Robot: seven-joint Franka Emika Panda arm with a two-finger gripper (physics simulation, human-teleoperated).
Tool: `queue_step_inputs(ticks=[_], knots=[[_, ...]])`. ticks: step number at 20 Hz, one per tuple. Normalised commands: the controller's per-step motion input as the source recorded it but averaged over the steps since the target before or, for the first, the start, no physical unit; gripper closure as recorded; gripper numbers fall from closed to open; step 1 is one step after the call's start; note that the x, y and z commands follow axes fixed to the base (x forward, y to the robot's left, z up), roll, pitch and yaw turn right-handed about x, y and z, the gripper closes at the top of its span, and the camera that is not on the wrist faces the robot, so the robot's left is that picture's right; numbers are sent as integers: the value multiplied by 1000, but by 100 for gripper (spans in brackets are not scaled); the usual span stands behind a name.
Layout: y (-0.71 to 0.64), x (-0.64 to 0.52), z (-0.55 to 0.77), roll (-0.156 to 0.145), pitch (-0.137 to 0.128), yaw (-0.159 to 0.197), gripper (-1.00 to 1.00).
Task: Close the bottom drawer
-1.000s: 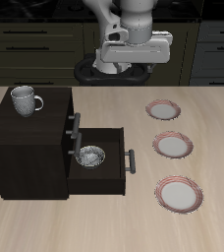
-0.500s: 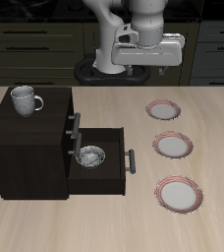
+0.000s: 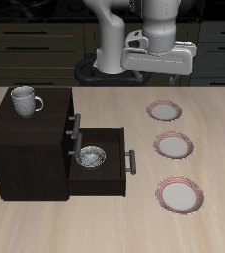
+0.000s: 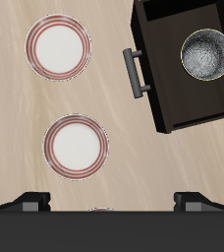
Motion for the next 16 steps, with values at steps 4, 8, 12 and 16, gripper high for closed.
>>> queue_step_inputs(ticks=[4,8,12,16], knots=[[43,181,-105,-14,-10,-155,-100],[-16,261,-102,-27,-19,-178,-100],[37,99,-58,-10,-18,-69,-100],[141,137,-48,17,-13,-154,-100]])
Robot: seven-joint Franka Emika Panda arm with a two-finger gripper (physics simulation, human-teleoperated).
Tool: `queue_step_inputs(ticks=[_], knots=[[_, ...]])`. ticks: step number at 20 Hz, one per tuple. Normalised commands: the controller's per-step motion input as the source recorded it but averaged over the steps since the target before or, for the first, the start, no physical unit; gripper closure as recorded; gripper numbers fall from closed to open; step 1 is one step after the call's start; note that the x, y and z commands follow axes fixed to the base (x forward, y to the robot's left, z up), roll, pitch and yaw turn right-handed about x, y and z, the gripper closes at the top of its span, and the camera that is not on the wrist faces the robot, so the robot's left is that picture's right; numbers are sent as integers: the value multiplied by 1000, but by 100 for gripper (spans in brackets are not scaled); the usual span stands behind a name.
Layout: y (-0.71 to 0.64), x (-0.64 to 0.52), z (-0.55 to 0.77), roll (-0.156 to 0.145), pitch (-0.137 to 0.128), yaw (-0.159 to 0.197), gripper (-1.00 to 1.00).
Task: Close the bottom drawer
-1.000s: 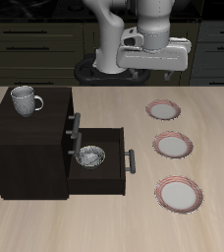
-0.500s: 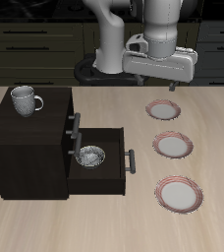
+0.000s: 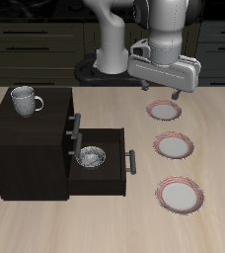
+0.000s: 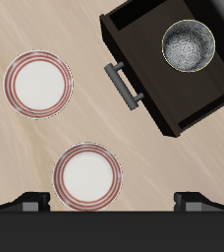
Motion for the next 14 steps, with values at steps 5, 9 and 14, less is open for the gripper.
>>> queue_step_inputs(ticks=[5,9,14], knots=[[148,120,-112,27,2,-95,-100],[85,135,-59,12,-55,-49,-100],[26,204,-222,7,28,-124,-100]])
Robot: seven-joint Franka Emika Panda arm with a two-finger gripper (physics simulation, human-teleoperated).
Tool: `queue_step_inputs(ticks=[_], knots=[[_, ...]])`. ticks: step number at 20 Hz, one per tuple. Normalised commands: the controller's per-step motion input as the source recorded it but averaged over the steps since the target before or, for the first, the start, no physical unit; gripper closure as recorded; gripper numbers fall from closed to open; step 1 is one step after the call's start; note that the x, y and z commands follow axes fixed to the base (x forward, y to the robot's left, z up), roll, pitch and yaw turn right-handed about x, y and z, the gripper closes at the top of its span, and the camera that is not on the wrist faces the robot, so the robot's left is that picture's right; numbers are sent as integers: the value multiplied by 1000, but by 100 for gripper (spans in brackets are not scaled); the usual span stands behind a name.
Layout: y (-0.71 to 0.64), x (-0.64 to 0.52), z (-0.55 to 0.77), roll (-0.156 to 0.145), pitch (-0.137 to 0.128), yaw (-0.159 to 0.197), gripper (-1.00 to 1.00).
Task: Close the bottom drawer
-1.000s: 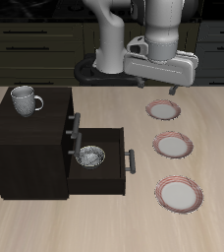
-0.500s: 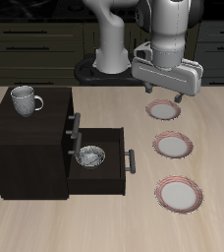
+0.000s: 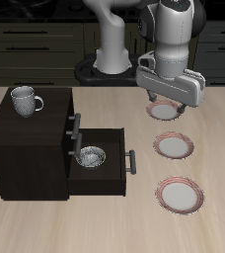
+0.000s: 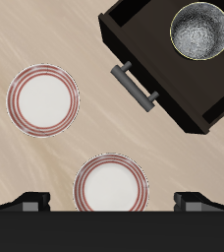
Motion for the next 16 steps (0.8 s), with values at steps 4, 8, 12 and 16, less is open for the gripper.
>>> queue_step_inputs(ticks=[4,8,12,16], knots=[[-66,114,-136,-10,4,-71,-100],[-21,128,-125,-5,5,-74,-100],[22,149,-152,-9,-17,-92,-100],[79,117,-243,11,16,-94,-100]])
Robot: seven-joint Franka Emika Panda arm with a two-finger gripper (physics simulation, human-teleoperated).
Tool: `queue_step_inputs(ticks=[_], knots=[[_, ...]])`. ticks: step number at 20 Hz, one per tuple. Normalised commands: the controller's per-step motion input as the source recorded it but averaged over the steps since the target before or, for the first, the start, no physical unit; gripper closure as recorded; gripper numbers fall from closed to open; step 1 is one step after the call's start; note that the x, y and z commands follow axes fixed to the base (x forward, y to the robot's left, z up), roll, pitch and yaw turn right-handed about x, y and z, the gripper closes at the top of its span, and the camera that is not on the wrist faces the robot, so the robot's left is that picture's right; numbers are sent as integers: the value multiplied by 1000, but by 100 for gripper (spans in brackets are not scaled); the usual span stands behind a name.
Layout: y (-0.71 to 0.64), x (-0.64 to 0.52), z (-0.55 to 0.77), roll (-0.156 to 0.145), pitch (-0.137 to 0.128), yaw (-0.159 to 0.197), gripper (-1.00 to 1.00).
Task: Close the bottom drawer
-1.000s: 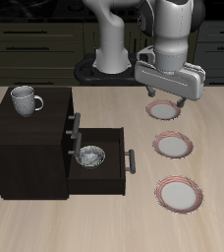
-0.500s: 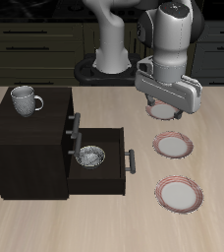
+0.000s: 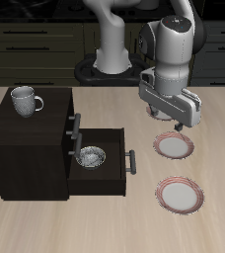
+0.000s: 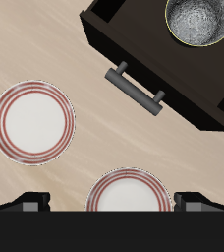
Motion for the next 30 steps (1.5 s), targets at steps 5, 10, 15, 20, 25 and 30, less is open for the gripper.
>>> queue_step_inputs(ticks=[5,10,15,20,25,30], knots=[[107,91,-155,62,-37,-118,-100],[-23,104,-95,7,-21,-103,-100],[-97,152,-203,-13,-35,-55,-100],[-111,105,-263,-18,27,-31,-100],[-151,109,-358,-24,32,-24,-100],[-152,90,-254,-16,26,-39,-100]])
